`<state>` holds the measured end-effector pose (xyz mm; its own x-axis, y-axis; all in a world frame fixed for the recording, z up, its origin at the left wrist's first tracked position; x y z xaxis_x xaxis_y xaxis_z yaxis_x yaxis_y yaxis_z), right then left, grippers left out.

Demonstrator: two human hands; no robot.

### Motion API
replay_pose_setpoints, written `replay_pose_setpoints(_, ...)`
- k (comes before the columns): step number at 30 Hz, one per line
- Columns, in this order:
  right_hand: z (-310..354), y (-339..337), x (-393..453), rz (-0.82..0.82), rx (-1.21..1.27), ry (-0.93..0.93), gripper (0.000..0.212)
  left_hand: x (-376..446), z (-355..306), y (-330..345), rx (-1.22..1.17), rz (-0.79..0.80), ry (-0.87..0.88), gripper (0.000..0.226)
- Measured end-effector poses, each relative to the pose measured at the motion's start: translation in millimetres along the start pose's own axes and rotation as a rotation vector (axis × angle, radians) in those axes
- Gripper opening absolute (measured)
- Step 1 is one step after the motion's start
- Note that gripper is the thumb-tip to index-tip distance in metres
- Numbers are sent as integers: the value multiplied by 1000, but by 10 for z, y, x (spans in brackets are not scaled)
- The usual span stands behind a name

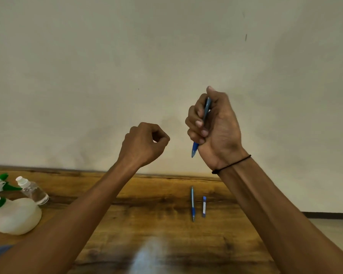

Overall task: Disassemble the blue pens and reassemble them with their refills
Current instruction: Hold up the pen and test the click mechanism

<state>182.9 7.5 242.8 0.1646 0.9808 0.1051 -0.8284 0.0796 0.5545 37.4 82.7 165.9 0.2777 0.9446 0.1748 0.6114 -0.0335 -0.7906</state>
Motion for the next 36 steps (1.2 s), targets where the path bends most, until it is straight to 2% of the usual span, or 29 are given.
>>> replay_pose_setpoints(5, 117, 109, -47, 4, 104, 54, 57, 40, -80, -24, 37, 16, 11, 10)
replay_pose_setpoints(9, 162, 198, -70, -8, 148, 89, 54, 51, -99, -110, 36, 7, 3, 10)
replay_pose_setpoints(36, 332, 386, -142, -32, 134, 107, 57, 73, -111, -312, 138, 2, 22, 12)
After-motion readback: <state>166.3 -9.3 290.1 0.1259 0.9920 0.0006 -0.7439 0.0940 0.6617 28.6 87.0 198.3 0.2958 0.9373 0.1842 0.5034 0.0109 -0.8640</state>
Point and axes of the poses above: each hand's wrist, its own x-axis towards the middle knuckle, its own y-axis out of the palm, z = x × y, the point moved 6 cm from there along x, towards the middle knuckle, and after that the axes turned 11 degrees about x, right-handed, at the moved point
